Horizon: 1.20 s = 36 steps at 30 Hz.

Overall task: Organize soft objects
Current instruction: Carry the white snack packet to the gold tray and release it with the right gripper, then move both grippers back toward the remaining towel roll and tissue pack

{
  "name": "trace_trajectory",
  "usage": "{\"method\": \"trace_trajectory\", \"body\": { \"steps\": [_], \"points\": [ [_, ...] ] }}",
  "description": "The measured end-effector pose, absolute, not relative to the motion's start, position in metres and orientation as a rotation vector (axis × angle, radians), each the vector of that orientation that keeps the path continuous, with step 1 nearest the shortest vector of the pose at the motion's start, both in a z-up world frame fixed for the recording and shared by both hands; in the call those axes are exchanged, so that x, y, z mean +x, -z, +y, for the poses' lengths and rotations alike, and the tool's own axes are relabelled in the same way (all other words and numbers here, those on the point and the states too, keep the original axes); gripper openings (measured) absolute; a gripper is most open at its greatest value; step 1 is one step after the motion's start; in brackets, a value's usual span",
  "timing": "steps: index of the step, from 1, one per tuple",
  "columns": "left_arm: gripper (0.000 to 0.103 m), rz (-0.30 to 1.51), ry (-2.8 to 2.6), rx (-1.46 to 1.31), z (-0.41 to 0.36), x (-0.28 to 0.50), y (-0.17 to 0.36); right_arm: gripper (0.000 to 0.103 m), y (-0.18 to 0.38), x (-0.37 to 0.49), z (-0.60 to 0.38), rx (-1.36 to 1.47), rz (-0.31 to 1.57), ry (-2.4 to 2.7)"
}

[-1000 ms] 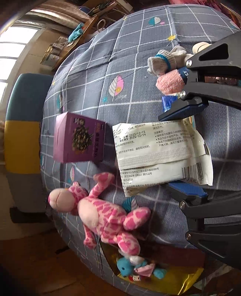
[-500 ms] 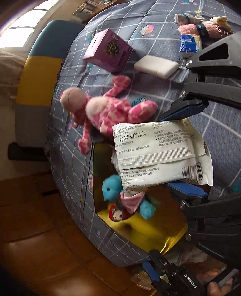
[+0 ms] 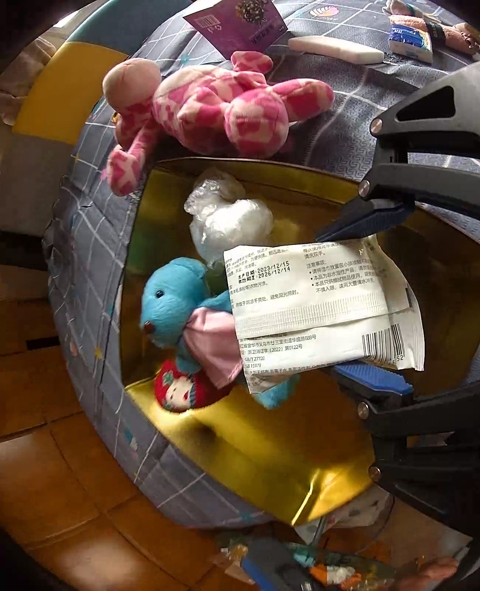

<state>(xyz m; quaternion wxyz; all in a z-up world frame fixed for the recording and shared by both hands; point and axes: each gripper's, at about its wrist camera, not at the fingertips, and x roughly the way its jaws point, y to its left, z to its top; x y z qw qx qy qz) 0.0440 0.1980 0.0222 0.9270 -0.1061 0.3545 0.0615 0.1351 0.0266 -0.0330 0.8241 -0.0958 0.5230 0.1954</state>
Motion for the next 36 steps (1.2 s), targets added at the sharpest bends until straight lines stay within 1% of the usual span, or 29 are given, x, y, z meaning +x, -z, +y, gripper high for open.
{"method": "trace_trajectory", "body": {
  "steps": [3, 11, 22, 36],
  "points": [
    [0.076, 0.728, -0.128, -0.205, 0.198, 0.044, -0.02, 0.061, 0.043, 0.141, 0.026, -0.22, 1.117, -0.397],
    [0.076, 0.741, -0.11, -0.177, 0.189, 0.045, -0.017, 0.062, 0.047, 0.14, 0.031, -0.274, 1.089, -0.39],
    [0.076, 0.739, -0.103, -0.166, 0.184, 0.044, -0.018, 0.062, 0.048, 0.137, 0.036, -0.274, 1.092, -0.386],
    [0.077, 0.738, -0.096, -0.155, 0.179, 0.043, -0.018, 0.063, 0.029, 0.128, 0.019, -0.194, 1.016, -0.37]
  ]
}}
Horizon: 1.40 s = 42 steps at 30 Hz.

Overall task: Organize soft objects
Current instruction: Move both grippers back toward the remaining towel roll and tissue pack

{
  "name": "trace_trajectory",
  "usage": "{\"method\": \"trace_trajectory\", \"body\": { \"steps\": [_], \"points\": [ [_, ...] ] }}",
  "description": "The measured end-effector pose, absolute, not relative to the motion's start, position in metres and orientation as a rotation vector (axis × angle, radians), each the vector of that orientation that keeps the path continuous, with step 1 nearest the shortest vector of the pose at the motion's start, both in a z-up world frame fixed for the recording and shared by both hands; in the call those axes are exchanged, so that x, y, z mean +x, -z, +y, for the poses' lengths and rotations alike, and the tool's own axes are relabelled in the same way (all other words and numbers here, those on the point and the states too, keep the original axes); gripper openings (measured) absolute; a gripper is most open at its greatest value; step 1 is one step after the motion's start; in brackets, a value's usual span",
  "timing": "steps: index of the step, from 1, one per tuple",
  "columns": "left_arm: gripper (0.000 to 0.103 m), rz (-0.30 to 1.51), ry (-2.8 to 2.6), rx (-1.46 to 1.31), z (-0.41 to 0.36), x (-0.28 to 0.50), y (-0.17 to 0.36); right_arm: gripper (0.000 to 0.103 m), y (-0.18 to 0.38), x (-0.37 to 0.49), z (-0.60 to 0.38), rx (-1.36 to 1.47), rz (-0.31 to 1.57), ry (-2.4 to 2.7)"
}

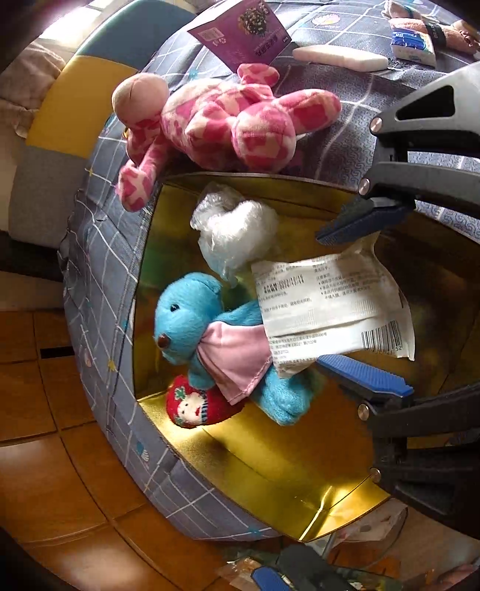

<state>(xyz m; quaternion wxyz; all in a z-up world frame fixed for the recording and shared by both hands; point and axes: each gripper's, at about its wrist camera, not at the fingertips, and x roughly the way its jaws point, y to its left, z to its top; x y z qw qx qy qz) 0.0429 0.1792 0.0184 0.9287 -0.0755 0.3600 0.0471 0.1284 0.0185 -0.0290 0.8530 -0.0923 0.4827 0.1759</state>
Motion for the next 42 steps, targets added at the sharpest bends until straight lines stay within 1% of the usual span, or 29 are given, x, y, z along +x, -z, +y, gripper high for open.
{"method": "trace_trajectory", "body": {
  "steps": [8, 10, 12, 21, 35, 42],
  "points": [
    [0.078, 0.752, -0.076, -0.131, 0.169, 0.043, -0.014, 0.063, 0.01, 0.117, -0.004, -0.137, 0.956, -0.341],
    [0.08, 0.754, -0.068, -0.119, 0.165, 0.042, -0.014, 0.063, 0.006, 0.114, -0.01, -0.135, 0.938, -0.322],
    [0.08, 0.754, -0.06, -0.111, 0.162, 0.042, -0.014, 0.063, 0.0, 0.111, -0.018, -0.121, 0.921, -0.318],
    [0.082, 0.748, -0.024, -0.078, 0.145, 0.041, -0.019, 0.063, -0.02, 0.096, -0.07, -0.047, 0.874, -0.245],
    [0.082, 0.742, 0.062, -0.011, 0.106, 0.042, -0.026, 0.063, -0.017, 0.078, -0.141, 0.051, 0.868, -0.129],
    [0.082, 0.733, 0.156, 0.029, 0.078, 0.05, -0.039, 0.063, -0.021, 0.063, -0.215, 0.094, 0.855, 0.013]
  ]
}}
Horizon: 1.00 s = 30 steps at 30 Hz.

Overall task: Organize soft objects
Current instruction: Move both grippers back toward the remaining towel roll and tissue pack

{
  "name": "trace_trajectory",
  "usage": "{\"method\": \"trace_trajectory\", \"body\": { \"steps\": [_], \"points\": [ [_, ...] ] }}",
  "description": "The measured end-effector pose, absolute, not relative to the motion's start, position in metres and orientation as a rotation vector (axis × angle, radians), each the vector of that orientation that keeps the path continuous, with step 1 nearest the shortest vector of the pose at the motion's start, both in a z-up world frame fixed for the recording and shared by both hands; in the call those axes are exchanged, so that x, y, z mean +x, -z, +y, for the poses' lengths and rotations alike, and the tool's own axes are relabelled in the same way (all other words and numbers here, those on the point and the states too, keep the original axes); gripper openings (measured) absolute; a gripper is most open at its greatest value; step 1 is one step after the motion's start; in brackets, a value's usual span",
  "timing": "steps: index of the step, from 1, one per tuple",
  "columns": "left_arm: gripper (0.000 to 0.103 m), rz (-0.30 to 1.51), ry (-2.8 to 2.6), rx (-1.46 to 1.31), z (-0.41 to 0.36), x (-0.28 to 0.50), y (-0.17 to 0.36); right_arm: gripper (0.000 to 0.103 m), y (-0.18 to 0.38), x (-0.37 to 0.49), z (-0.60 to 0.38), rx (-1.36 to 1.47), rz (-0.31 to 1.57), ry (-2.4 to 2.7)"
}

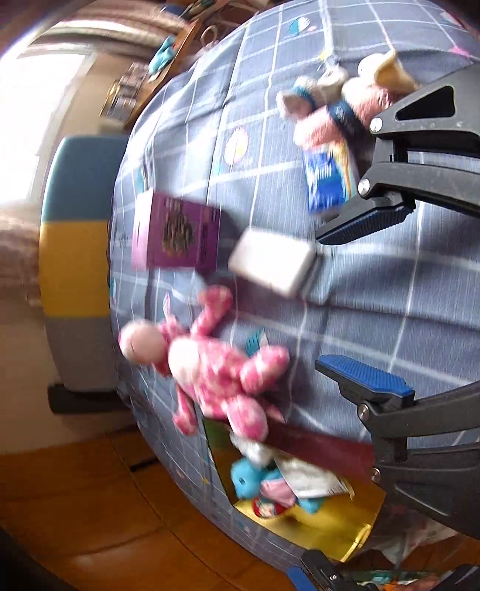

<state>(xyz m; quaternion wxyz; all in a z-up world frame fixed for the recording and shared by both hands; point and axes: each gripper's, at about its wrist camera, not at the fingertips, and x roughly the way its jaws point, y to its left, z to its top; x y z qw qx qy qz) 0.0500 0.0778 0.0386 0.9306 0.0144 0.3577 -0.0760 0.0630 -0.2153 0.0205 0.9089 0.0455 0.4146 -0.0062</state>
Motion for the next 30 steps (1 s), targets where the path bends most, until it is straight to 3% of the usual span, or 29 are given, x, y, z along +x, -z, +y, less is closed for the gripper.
{"method": "trace_trajectory", "body": {
  "steps": [15, 30],
  "points": [
    [0.086, 0.776, 0.419, 0.213, -0.066, 0.093, -0.043, 0.064, -0.039, 0.003, -0.439, 0.479, 0.686, 0.518],
    [0.089, 0.927, 0.451, 0.351, -0.166, 0.147, 0.018, 0.064, -0.017, -0.004, -0.458, 0.587, 0.681, 0.476]
  ]
}}
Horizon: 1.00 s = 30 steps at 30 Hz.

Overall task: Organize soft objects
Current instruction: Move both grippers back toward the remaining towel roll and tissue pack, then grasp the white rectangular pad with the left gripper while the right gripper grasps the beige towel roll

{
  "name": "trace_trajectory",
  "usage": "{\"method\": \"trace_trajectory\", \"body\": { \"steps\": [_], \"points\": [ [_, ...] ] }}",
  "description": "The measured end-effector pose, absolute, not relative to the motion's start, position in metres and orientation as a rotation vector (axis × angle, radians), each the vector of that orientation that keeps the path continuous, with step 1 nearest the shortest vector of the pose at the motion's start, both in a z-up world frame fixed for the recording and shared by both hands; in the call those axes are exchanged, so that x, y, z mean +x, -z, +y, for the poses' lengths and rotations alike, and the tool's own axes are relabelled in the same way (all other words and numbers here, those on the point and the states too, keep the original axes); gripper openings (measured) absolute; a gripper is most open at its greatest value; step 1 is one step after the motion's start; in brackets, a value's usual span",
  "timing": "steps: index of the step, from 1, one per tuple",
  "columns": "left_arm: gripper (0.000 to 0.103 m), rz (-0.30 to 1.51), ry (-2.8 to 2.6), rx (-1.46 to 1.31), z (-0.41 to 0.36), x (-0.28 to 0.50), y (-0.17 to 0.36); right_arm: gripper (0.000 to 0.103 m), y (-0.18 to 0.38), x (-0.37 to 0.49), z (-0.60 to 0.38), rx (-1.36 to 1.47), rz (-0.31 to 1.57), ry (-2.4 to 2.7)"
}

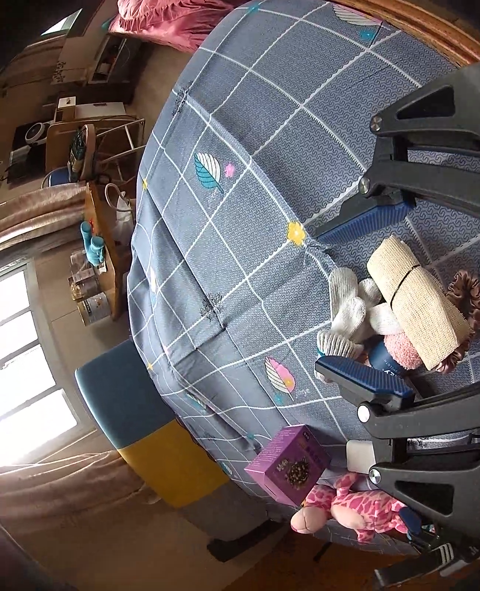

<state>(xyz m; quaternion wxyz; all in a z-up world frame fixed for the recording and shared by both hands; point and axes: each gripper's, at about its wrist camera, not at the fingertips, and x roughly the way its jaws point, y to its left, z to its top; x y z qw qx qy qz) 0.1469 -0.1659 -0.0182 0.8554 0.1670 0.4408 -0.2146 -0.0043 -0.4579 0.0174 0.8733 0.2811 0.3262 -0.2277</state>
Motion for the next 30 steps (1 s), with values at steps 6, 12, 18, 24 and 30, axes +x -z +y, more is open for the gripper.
{"method": "trace_trajectory", "body": {
  "steps": [6, 12, 18, 24, 30],
  "points": [
    [0.098, 0.936, 0.424, 0.416, -0.199, 0.172, 0.032, 0.064, -0.015, -0.003, -0.458, 0.604, 0.689, 0.45],
    [0.101, 0.936, 0.4, 0.52, -0.234, 0.19, 0.049, 0.064, -0.013, 0.0, -0.456, 0.594, 0.702, 0.433],
    [0.058, 0.948, 0.38, 0.555, -0.245, 0.204, 0.068, 0.064, -0.013, -0.002, -0.459, 0.61, 0.689, 0.441],
    [0.057, 0.925, 0.452, 0.392, -0.219, 0.198, 0.052, 0.064, -0.013, -0.003, -0.462, 0.626, 0.684, 0.45],
    [0.058, 0.867, 0.524, 0.325, -0.183, 0.15, 0.024, 0.064, -0.009, -0.004, -0.465, 0.658, 0.697, 0.447]
  ]
}}
